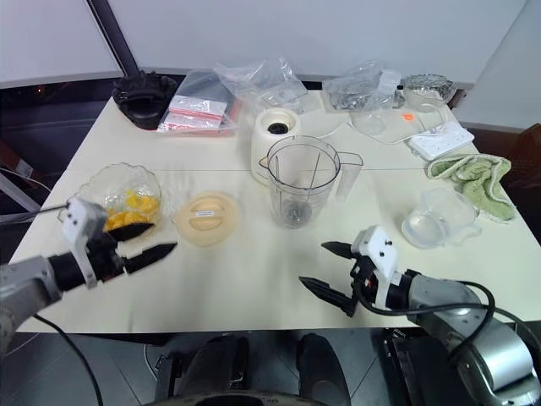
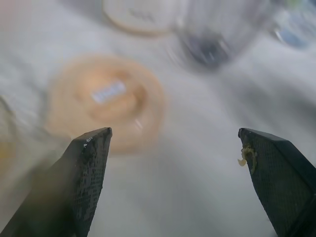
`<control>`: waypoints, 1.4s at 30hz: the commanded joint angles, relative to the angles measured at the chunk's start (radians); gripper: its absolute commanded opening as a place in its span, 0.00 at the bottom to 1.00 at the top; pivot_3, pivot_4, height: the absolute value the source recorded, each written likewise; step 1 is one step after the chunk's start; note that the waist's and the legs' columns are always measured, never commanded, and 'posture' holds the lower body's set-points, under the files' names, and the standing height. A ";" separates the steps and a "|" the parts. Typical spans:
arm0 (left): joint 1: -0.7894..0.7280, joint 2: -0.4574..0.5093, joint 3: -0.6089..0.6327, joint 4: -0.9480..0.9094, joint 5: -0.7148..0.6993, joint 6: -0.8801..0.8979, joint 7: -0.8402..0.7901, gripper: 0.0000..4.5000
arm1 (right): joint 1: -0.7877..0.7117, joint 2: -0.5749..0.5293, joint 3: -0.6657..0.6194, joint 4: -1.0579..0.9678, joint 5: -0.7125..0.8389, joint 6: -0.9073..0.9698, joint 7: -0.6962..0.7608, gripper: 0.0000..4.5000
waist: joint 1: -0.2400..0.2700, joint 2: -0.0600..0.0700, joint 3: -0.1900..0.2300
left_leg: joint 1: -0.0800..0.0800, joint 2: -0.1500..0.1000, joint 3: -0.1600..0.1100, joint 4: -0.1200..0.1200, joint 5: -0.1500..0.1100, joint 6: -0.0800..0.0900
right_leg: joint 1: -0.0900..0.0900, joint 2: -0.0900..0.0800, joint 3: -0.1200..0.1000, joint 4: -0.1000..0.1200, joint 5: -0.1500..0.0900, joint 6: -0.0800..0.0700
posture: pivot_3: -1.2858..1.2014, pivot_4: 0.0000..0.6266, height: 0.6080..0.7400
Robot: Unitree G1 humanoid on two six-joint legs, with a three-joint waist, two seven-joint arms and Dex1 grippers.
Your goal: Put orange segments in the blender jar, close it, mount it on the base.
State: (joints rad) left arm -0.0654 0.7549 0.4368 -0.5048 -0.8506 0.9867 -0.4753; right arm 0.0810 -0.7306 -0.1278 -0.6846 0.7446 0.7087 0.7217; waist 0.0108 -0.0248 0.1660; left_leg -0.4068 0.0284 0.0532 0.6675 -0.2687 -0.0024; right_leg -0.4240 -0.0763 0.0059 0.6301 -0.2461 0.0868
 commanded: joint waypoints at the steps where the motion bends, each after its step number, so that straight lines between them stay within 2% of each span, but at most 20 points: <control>1: -0.261 -0.040 0.098 0.093 -0.076 0.304 0.298 0.95 | -0.070 -0.003 0.014 -0.093 0.112 0.041 0.002 1.00 | 0.003 -0.003 0.001 | 0.000 0.000 -0.002 0.000 0.001 0.000 | 0.000 0.001 -0.001 0.000 0.001 0.002 | 0.52 0.24 1.00; 3: -0.394 -0.064 0.103 0.139 -0.035 0.494 0.393 0.95 | -0.093 0.003 0.033 -0.098 0.108 0.048 -0.014 1.00 | 0.002 -0.005 0.000 | 0.000 0.000 -0.006 0.000 0.002 0.000 | 0.003 0.005 -0.002 0.000 0.003 0.007 | 0.52 0.24 1.00; 5: -0.575 -0.200 0.151 0.211 0.081 0.584 0.576 0.95 | -0.099 0.030 0.072 -0.098 0.078 0.040 -0.047 1.00 | 0.003 -0.005 0.000 | 0.000 -0.001 -0.006 0.000 0.002 0.000 | 0.003 0.006 -0.002 -0.001 0.004 0.007 | 0.52 0.24 1.00; 7: -0.676 -0.280 0.142 0.245 0.218 0.622 0.723 0.95 | -0.093 0.046 0.100 -0.101 0.055 0.032 -0.067 1.00 | 0.002 -0.009 0.001 | -0.001 -0.002 -0.007 0.000 0.002 -0.001 | 0.003 0.005 -0.003 -0.001 0.006 0.012 | 0.52 0.24 1.00; 12: -0.796 -0.381 0.096 0.420 0.466 0.628 0.968 0.95 | -0.097 0.054 0.120 -0.127 0.049 0.039 -0.102 1.00 | -0.011 -0.010 0.001 | -0.001 -0.002 -0.006 -0.001 0.003 -0.002 | 0.001 0.005 -0.002 0.000 0.006 0.013 | 0.52 0.24 1.00; 14: -0.815 -0.345 0.020 0.486 0.535 0.625 0.956 0.95 | -0.128 0.045 0.085 -0.133 0.092 0.057 -0.117 1.00 | -0.010 -0.010 0.001 | -0.001 -0.002 -0.007 -0.001 0.003 -0.003 | 0.001 0.006 -0.002 0.000 0.007 0.013 | 0.52 0.24 1.00; 18: -0.823 -0.318 0.010 0.570 0.619 0.607 0.926 0.95 | -0.180 0.041 0.040 -0.155 0.184 0.091 -0.163 1.00 | -0.010 -0.010 0.001 | -0.001 -0.001 -0.007 -0.001 0.004 -0.005 | 0.001 0.006 -0.002 0.000 0.007 0.011 | 0.52 0.24 1.00; 26: -0.778 -0.292 0.019 0.582 0.731 0.562 0.869 0.95 | -0.188 -0.035 0.117 -0.160 0.053 0.069 -0.149 1.00 | 0.001 -0.010 0.001 | -0.002 0.000 -0.005 -0.001 0.004 -0.005 | 0.000 0.003 -0.002 0.000 0.007 0.011 | 0.52 0.24 1.00; 34: -0.735 -0.346 0.052 0.591 0.800 0.563 0.831 0.95 | -0.165 -0.034 0.155 -0.144 -0.025 0.033 -0.127 1.00 | -0.001 -0.011 0.001 | -0.002 -0.004 -0.005 -0.001 0.004 -0.005 | 0.000 -0.004 -0.004 0.000 0.007 0.011 | 0.52 0.24 1.00; 42: -0.700 -0.309 0.093 0.816 0.818 0.368 0.787 0.95 | -0.153 -0.029 0.185 -0.131 -0.090 0.016 -0.120 1.00 | -0.002 -0.011 0.001 | -0.002 -0.002 -0.005 -0.001 0.004 -0.005 | 0.000 -0.003 -0.005 0.001 0.007 0.011 | 0.52 0.24 1.00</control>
State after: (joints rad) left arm -0.7582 0.4214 0.4979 0.2795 -0.0539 1.3890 0.3053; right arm -0.0761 -0.7552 0.0573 -0.7978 0.6718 0.7476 0.5952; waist 0.0092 -0.0358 0.1673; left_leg -0.4085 0.0265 0.0482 0.6666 -0.2645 -0.0073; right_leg -0.4243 -0.0791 0.0011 0.6306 -0.2391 0.0972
